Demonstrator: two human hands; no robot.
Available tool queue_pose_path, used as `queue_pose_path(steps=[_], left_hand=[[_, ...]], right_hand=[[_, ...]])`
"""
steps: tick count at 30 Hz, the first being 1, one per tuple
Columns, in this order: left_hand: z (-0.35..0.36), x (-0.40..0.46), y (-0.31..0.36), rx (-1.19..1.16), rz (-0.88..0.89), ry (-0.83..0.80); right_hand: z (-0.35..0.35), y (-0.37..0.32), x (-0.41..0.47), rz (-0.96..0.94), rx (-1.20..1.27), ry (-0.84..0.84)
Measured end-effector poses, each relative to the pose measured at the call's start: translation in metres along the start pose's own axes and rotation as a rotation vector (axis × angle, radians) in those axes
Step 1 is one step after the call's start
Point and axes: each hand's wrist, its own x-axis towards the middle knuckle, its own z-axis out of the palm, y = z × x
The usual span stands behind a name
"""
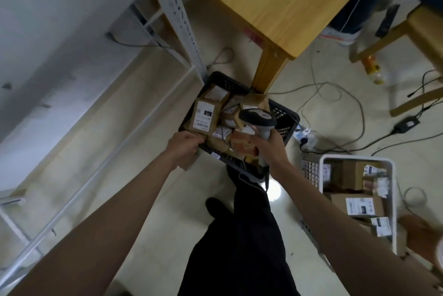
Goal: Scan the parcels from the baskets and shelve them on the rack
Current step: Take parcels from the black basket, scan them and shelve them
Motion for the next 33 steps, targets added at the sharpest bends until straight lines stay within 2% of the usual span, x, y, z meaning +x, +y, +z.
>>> queue_pose_path(steps=[7,12,15,19,24,26,30,33], left_hand=[[0.028,0.088,-0.027,0.025,-0.019,0.017],[0.054,0.141,-0.041,0.009,-0.045,-0.049],[0.083,0.175,-0.035,-0.005,-0.041,-0.11],[0.133,0.221,-0.005,0.109,0.032,-0.133],[0.197,0.266,0.036,0.093,0.172,-0.103],[0.214,0.279,0.044,0.104,0.157,-0.088],[0.234,0.307,0.049,0.27,0.22,-0.031],[0.245,0.324,0.05,0.254,0.203,0.024]], right_hand=[[0.022,0.043,0.077,0.119,-0.019,-0.007],[0.022,0.073,0.122,0.215,0.015,0.03],[0.012,0.089,0.151,0.221,0.041,0.056],[-0.008,0.102,0.182,0.244,0.1,0.108],[-0.031,0.111,0.211,0.23,0.192,0.171],[-0.037,0.118,0.22,0.238,0.206,0.181],[-0.044,0.134,0.229,0.227,0.215,0.203],[-0.047,0.146,0.23,0.216,0.195,0.187]])
